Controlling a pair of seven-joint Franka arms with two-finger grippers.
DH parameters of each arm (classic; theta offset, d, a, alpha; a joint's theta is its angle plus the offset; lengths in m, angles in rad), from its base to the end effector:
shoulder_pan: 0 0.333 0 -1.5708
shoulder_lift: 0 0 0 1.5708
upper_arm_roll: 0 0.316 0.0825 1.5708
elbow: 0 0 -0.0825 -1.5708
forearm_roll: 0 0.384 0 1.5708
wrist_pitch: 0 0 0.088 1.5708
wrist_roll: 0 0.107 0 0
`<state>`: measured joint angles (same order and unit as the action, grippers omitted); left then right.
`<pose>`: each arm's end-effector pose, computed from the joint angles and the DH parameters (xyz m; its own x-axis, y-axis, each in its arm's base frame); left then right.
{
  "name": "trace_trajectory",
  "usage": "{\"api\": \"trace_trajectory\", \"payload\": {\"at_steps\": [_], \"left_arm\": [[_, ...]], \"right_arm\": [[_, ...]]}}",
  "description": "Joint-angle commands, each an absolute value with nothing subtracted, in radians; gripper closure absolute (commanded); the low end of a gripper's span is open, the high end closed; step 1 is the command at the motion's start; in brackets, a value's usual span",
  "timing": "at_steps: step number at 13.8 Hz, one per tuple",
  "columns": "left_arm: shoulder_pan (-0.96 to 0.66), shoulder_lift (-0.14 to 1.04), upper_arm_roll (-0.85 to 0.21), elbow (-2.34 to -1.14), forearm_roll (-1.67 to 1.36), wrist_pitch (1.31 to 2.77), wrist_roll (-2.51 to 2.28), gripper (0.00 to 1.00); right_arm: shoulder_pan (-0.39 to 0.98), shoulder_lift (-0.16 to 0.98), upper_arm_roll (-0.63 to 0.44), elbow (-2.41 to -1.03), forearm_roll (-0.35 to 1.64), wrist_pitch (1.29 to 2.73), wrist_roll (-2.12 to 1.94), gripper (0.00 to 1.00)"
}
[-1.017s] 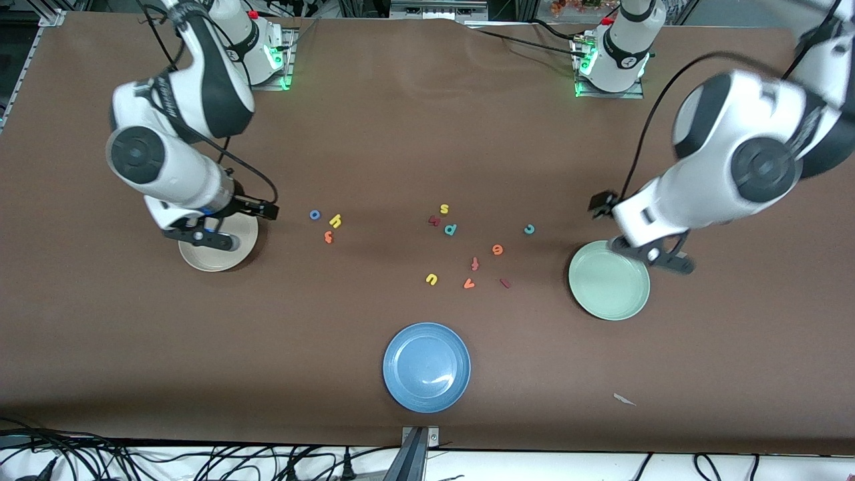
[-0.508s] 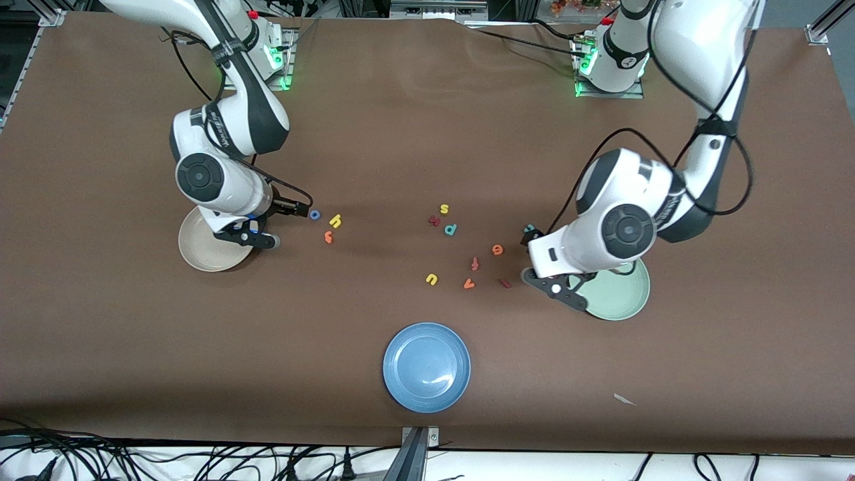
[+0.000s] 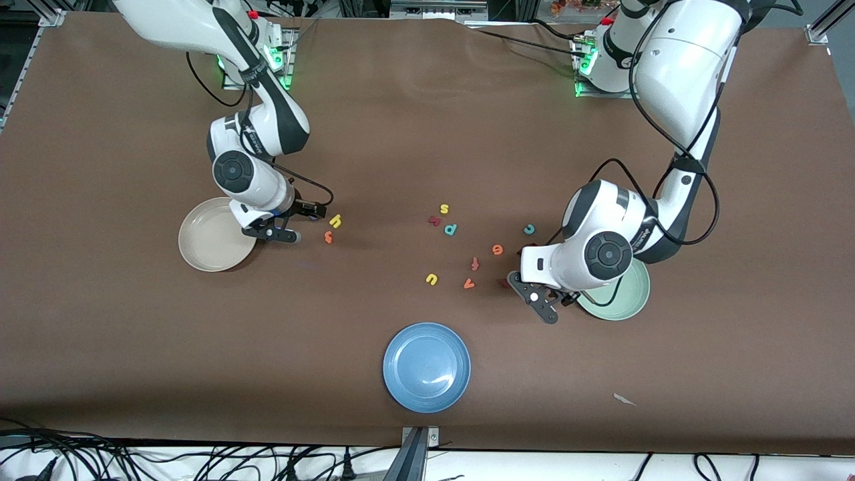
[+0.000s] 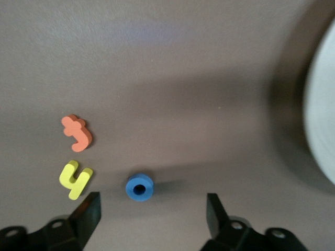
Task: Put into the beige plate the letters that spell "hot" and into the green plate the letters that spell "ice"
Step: 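Reach the right gripper to the blue ring while the left gripper reaches the pink i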
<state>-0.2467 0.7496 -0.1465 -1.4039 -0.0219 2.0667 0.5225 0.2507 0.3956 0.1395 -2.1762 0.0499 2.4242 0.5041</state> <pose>0.6727 -0.2583 0.2558 0.6444 -0.7646 -0.0124 -0.7557 -0.6392 0.1429 0.5047 0.2094 0.1973 0.9733 -0.1577 -0.1667 -0.1600 -0.9871 0.0000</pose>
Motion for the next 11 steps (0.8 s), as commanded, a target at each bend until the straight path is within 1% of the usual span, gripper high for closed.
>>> {"api": "trace_trajectory", "payload": {"at_steps": [1, 2, 5, 8, 11], "left_arm": [[-0.245, 0.776, -0.144, -1.368, -0.119, 2.091, 0.577, 0.00], [-0.247, 0.773, -0.143, -1.368, -0.168, 2.091, 0.559, 0.00], [-0.215, 0.767, -0.137, -1.376, -0.176, 2.082, 0.441, 0.00], [-0.218, 0.769, -0.133, -1.381, -0.167, 2.076, 0.248, 0.00], [-0.228, 0.767, -0.132, -1.385, -0.161, 2.033, -0.040, 0.00]], "right_arm": [[0.258, 0.393, 0.149, -2.204, 0.069, 2.459, 0.508, 0.14], [0.264, 0.393, 0.149, -2.215, 0.071, 2.465, 0.509, 0.14], [0.271, 0.400, 0.147, -2.229, 0.069, 2.493, 0.508, 0.19], [0.272, 0.411, 0.147, -2.230, 0.061, 2.528, 0.500, 0.19], [0.272, 0.440, 0.147, -2.230, 0.061, 2.589, 0.500, 0.20]]}}
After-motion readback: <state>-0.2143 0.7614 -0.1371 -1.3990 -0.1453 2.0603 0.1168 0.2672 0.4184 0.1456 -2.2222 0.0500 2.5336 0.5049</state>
